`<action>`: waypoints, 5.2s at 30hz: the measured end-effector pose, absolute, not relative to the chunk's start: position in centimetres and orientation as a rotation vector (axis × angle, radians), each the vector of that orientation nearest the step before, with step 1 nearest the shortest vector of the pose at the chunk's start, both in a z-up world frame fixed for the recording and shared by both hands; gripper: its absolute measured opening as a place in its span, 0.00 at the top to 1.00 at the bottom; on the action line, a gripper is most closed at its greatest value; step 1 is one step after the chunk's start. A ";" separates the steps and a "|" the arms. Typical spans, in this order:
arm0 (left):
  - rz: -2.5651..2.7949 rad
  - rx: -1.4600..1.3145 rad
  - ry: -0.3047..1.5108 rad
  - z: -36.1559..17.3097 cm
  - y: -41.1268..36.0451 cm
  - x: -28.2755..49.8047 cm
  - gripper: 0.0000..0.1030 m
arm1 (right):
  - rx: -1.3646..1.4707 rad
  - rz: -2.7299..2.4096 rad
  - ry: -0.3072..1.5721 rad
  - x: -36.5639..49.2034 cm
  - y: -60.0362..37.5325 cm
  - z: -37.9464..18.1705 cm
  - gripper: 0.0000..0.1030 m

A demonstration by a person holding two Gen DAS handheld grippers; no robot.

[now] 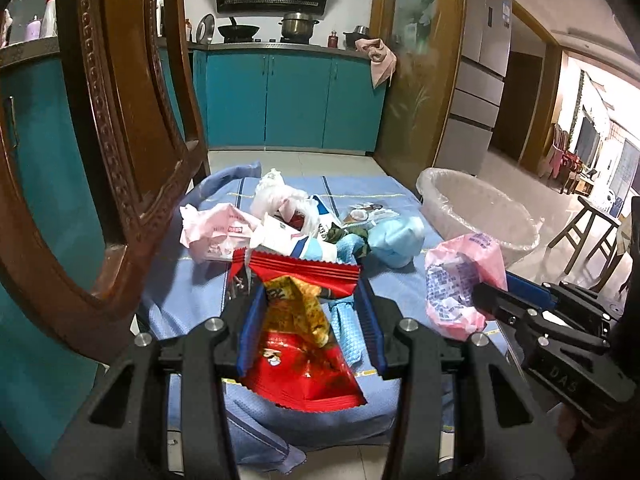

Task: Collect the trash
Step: 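Carry the pink bag with the right tool and drop it into the white wastebasket, then carry the red wrapper with the left tool and drop it into the wastebasket, then move the left tool back over the pile and grasp the light blue towel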

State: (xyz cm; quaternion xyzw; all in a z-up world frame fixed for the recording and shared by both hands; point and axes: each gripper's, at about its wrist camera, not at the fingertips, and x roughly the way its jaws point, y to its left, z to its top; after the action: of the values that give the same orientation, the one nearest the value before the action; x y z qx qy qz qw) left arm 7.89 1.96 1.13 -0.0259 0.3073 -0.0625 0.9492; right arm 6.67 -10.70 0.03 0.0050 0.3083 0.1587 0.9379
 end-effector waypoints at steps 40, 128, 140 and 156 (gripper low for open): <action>-0.097 -0.068 0.653 -0.1 2.7 9.5 0.57 | 0.151 -0.177 0.572 21.8 -28.7 -0.1 0.30; -0.152 -0.055 0.690 -0.1 1.9 7.3 0.03 | 0.118 0.142 0.543 5.5 -15.7 0.7 0.05; -0.158 -0.039 0.708 -0.7 1.5 7.6 0.03 | 0.122 0.147 0.541 5.5 -15.9 0.8 0.05; -0.175 -0.041 0.796 -2.7 0.0 9.6 0.03 | 0.118 0.153 0.545 5.5 -15.8 0.9 0.05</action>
State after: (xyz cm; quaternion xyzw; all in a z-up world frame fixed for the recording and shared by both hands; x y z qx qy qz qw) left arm 9.59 0.04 -2.70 -0.0200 0.3872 -0.0850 0.9178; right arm 5.53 -15.79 0.90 0.0583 0.2689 0.0753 0.9584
